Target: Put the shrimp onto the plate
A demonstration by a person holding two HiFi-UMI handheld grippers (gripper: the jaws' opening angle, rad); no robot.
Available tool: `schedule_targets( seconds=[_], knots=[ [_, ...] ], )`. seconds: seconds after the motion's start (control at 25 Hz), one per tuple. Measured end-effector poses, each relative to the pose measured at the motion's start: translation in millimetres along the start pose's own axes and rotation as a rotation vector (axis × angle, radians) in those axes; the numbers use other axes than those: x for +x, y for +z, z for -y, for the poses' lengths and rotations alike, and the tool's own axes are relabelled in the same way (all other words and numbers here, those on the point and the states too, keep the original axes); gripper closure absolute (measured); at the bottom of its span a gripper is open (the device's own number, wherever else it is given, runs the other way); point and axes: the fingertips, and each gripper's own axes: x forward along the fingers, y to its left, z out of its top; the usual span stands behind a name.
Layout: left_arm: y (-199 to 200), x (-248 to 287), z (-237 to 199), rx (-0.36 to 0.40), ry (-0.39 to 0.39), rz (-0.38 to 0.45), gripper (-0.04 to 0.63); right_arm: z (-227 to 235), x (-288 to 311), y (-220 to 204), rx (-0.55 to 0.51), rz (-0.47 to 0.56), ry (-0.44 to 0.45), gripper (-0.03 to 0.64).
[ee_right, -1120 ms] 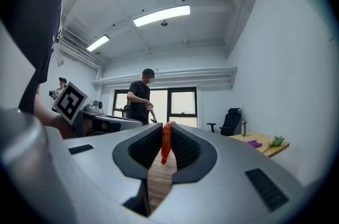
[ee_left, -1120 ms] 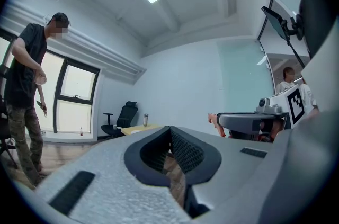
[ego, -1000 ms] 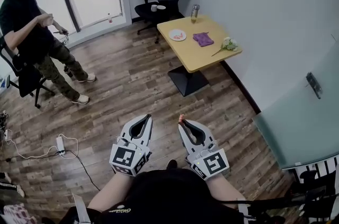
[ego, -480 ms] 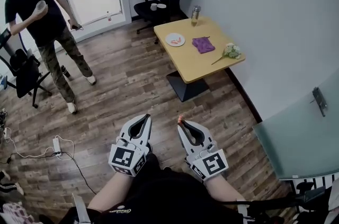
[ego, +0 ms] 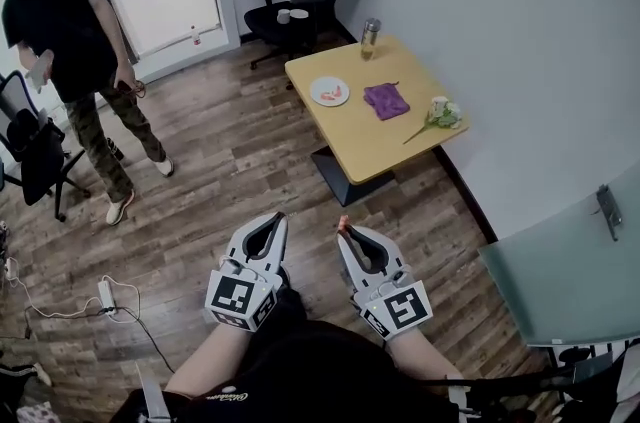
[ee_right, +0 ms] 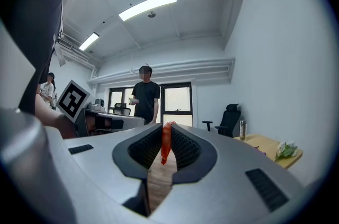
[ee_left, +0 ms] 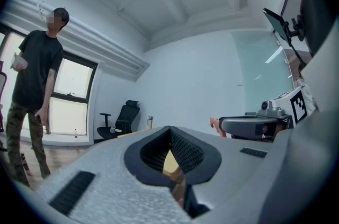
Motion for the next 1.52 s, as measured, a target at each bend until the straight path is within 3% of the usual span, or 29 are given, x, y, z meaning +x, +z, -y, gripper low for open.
schedule_targets(
  seconds=[0.6,1.12,1.52],
  knots=[
    [33.8,136.3,-174.3,0.012,-0.118,0.004,0.594,76.5,209.5,12.2,-0.015,-0.017,-0.097,0.569],
    [15.6,194.7,-223.5,-0.035,-0.136,-0.036,0.594,118.0,276.6,-5.6,0.005,-0.037,-0.101,0.569],
    [21.4,300.5,-244.2,-0.016,-0.129,-0.045,0.594,209.3,330.7,-2.4,0.015,-0.002,-0.082,0.569]
  ],
)
